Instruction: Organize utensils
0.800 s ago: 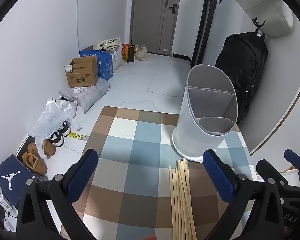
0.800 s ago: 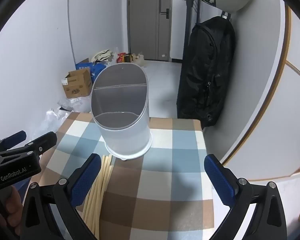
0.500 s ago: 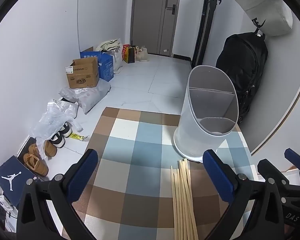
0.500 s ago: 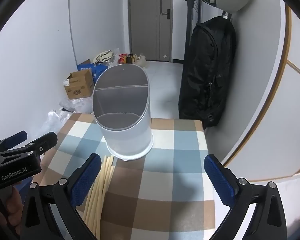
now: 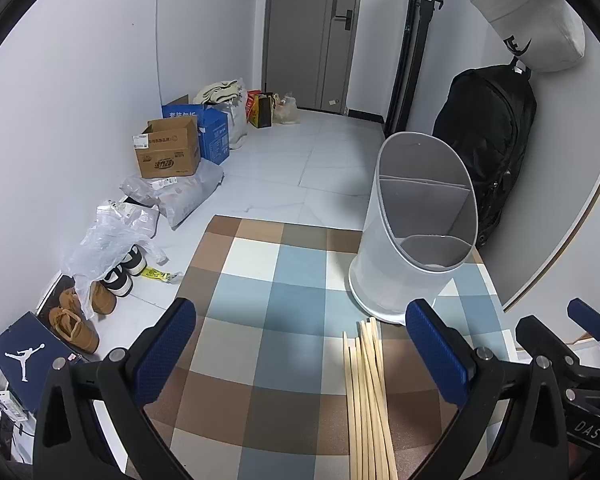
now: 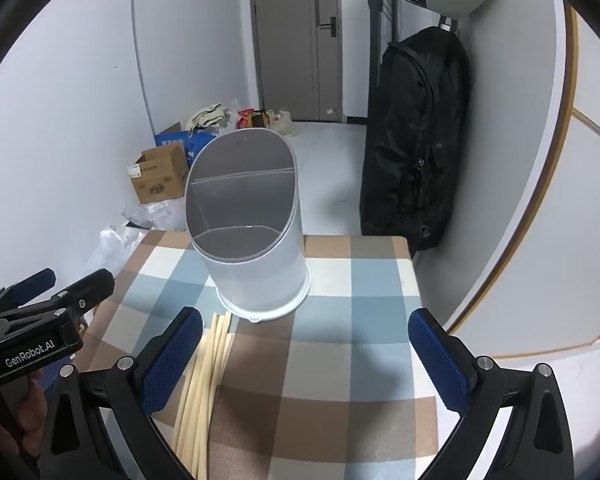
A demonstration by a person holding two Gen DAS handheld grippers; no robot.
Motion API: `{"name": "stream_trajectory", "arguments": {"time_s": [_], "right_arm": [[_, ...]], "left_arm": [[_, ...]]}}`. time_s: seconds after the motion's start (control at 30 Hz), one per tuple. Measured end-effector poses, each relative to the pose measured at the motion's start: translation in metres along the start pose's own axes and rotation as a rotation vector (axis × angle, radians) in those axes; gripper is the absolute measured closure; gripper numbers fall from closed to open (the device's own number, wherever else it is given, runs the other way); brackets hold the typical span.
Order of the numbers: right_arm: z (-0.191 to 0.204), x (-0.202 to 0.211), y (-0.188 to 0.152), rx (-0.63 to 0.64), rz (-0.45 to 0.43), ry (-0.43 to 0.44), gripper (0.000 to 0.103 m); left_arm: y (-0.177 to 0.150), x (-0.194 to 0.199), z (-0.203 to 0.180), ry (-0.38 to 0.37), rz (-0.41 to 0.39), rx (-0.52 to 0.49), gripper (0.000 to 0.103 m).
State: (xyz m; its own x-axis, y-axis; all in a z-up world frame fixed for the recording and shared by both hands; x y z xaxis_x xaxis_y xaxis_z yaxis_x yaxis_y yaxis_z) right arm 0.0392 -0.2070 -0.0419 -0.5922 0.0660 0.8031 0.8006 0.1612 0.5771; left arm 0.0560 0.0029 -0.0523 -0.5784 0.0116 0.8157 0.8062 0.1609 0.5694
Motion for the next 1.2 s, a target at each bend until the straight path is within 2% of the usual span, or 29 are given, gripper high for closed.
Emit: {"name": "stream_trajectory", "arguments": {"time_s": [0.33,0.47,0.63,0.97,1.2], "right_arm": [[0.0,0.002,0.0,-0.001,-0.008,0.007,0.0],[0.006,0.003,-0.001,0.007,-0.014,0.06,0.0],[0.012,0.006,0.0,0.033,-0.03,0.063,0.0],[0.01,0.006,-0.001,0.008,-0.026,0.11,0.0],[0.011,0.006,0.0,0.01,-0.029,0.112,0.0]], "left_arm": [[-0.001,0.0,0.001,-0.008,0.017,0.003,0.001],[-0.001,-0.002,-0.002,-0.006,0.021,-0.006,0.001],[-0.001,-0.002,0.0,-0.012,0.024,0.003,0.001],[-0.001,0.0,0.002,-0.018,0.019,0.005,0.001],[-0.002,-0.004,0.004,-0.039,0.042,0.023,0.001]]}}
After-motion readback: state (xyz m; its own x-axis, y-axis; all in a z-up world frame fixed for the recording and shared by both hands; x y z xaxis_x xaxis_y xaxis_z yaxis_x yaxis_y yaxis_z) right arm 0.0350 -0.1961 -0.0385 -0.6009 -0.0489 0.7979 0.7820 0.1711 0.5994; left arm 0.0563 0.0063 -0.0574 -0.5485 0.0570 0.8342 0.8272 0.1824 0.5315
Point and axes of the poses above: each gripper's, at about its wrist camera, not at the fingertips, and x roughly against the way its jaws point, z to its left, y to its top, the point moved 8 cm from there along -x, roughly the way its jaws point, and after that the axes turned 11 degrees about z, right-handed, at the moved point
